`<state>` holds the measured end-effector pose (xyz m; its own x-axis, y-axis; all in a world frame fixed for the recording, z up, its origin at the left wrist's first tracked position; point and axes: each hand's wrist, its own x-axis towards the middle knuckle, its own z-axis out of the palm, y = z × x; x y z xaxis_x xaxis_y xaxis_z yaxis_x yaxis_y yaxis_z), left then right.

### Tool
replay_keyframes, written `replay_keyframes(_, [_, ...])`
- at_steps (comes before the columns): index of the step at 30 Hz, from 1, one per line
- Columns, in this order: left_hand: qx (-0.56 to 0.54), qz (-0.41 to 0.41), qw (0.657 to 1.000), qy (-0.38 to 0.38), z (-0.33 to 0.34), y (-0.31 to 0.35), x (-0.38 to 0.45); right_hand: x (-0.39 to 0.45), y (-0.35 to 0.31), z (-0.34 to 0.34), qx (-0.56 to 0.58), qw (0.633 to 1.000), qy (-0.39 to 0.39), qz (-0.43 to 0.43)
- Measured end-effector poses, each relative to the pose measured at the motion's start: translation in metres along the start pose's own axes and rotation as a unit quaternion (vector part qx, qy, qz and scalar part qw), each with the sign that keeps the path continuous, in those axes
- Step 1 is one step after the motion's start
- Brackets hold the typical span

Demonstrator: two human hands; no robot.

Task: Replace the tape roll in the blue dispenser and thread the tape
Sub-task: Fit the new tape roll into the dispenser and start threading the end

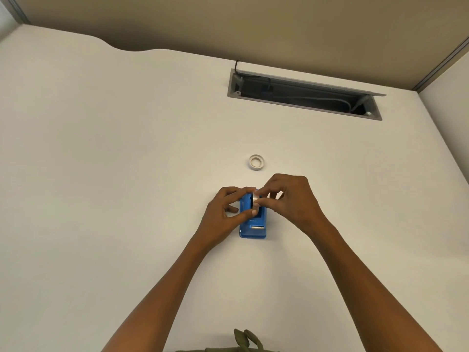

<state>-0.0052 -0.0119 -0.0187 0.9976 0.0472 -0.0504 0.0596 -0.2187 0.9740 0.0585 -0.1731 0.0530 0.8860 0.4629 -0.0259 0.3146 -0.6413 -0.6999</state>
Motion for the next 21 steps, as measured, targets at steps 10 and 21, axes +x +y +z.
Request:
replay_keyframes(10, [0.003, 0.004, 1.000, 0.003, 0.0005, 0.0017, -0.0002, -0.0065, -0.0006, 0.0063, -0.044, 0.996, 0.048, -0.067])
replay_keyframes(21, [0.008, -0.009, 1.000, 0.004, 0.0011, -0.0010, 0.0010, -0.0052, -0.0008, 0.0080, -0.123, 0.990, 0.038, -0.060])
